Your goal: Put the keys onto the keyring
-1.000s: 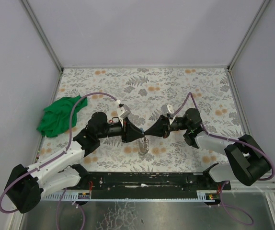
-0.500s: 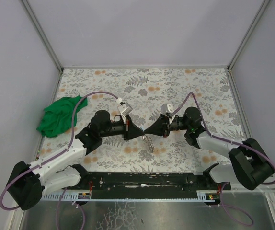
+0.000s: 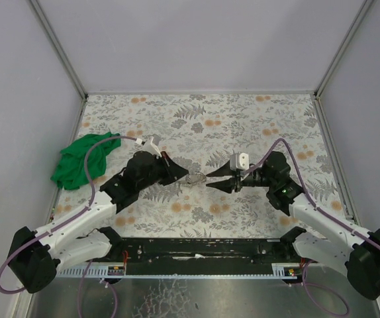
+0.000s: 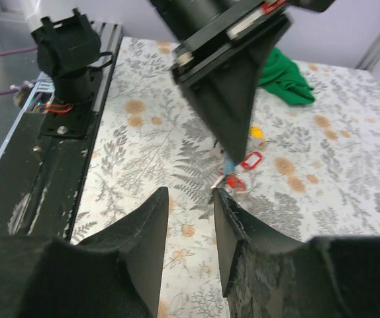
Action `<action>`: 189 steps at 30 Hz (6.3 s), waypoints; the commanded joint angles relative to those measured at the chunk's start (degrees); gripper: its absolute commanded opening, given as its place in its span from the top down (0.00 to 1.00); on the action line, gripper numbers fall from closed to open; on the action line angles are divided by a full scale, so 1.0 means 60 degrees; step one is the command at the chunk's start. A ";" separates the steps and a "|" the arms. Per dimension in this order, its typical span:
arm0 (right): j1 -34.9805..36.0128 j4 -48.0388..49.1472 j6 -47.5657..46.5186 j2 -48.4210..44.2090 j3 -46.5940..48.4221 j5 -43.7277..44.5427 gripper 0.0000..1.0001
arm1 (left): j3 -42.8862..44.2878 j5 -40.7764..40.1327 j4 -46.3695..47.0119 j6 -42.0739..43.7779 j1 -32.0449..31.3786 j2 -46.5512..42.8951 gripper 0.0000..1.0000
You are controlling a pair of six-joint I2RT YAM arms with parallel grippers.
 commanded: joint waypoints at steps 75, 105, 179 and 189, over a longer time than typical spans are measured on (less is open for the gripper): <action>0.2634 -0.2721 -0.0699 0.1427 0.1216 0.7899 1.00 | -0.0920 -0.1274 0.2880 -0.0101 -0.0049 -0.0446 0.56; 0.2635 -0.7271 -0.0422 0.1912 0.4357 0.7045 1.00 | -0.2643 0.2595 0.7792 0.6813 -0.0387 0.0805 0.61; 0.2634 -0.8688 -0.0532 0.1716 0.4882 0.6310 1.00 | -0.2467 0.2376 0.9269 1.0186 -0.1642 0.1952 1.00; 0.2613 -0.9032 -0.0557 0.1732 0.4461 0.8089 1.00 | -0.3484 0.1995 1.0643 0.9642 -0.1641 0.1434 1.00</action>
